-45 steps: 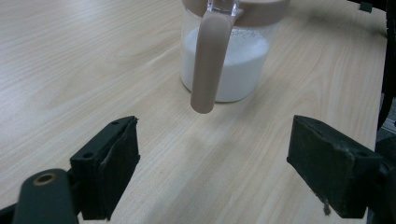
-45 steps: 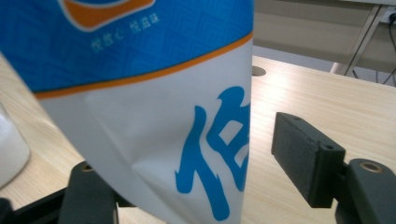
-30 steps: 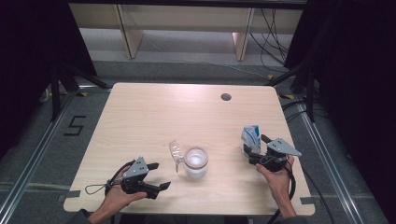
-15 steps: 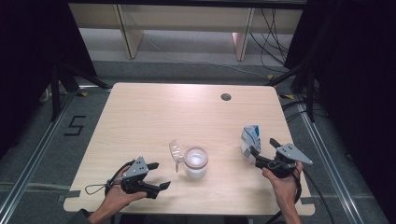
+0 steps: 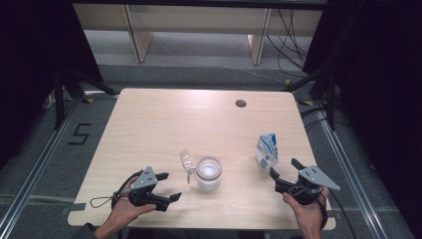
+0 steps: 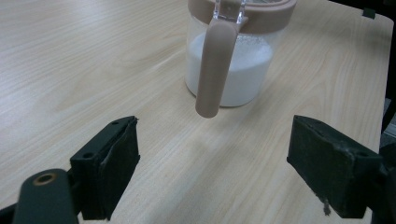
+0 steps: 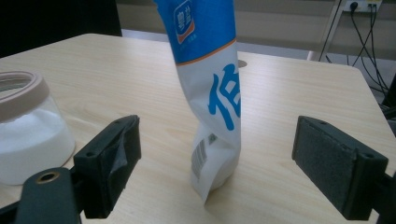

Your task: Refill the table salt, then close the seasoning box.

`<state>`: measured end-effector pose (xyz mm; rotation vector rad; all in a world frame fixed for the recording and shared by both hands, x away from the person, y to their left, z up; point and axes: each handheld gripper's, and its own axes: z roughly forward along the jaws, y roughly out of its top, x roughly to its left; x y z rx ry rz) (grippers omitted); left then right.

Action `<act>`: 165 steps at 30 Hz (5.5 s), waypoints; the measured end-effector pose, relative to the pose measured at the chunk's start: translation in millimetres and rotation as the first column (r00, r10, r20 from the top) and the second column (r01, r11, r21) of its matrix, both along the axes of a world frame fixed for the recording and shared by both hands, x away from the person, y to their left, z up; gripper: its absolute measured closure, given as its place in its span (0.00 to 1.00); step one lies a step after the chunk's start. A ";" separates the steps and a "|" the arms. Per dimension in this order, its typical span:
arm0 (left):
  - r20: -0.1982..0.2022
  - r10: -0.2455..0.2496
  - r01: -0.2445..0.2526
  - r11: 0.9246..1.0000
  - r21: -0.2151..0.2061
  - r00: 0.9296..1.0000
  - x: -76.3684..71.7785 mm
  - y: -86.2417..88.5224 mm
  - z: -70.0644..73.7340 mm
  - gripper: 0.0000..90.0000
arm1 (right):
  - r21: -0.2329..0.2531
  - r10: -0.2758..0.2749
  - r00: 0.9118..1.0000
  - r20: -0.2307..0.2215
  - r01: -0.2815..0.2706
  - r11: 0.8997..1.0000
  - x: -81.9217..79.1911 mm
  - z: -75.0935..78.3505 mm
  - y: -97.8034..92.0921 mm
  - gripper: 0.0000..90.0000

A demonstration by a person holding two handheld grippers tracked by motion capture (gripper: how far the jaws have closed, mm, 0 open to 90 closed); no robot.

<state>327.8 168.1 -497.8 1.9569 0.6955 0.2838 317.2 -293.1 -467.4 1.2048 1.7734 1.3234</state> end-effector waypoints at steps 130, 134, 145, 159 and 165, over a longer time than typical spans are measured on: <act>-0.015 0.006 -0.009 0.974 -0.228 1.000 13.4 -21.8 51.1 0.41 | -0.044 0.166 0.983 -0.073 -0.169 0.985 -40.5 -6.6 22.6 0.24; -0.031 0.028 -0.034 0.976 -0.215 0.999 7.7 -15.8 49.2 0.34 | -0.047 0.168 0.984 -0.064 -0.171 0.984 -40.2 -6.7 21.4 0.22; -0.040 0.036 -0.042 0.985 -0.169 0.999 -8.6 0.2 41.1 0.29 | 0.003 0.191 0.979 -0.078 -0.191 0.982 -41.5 -7.3 24.5 0.17; -0.059 0.023 -0.029 0.993 -0.111 0.998 -21.4 3.4 26.5 0.27 | -0.010 0.212 0.975 -0.067 -0.213 0.977 -42.0 -6.7 26.1 0.17; -0.078 0.035 -0.042 0.995 -0.094 0.996 -26.0 6.7 21.0 0.26 | -0.021 0.221 0.972 -0.077 -0.223 0.975 -42.3 -6.7 27.4 0.17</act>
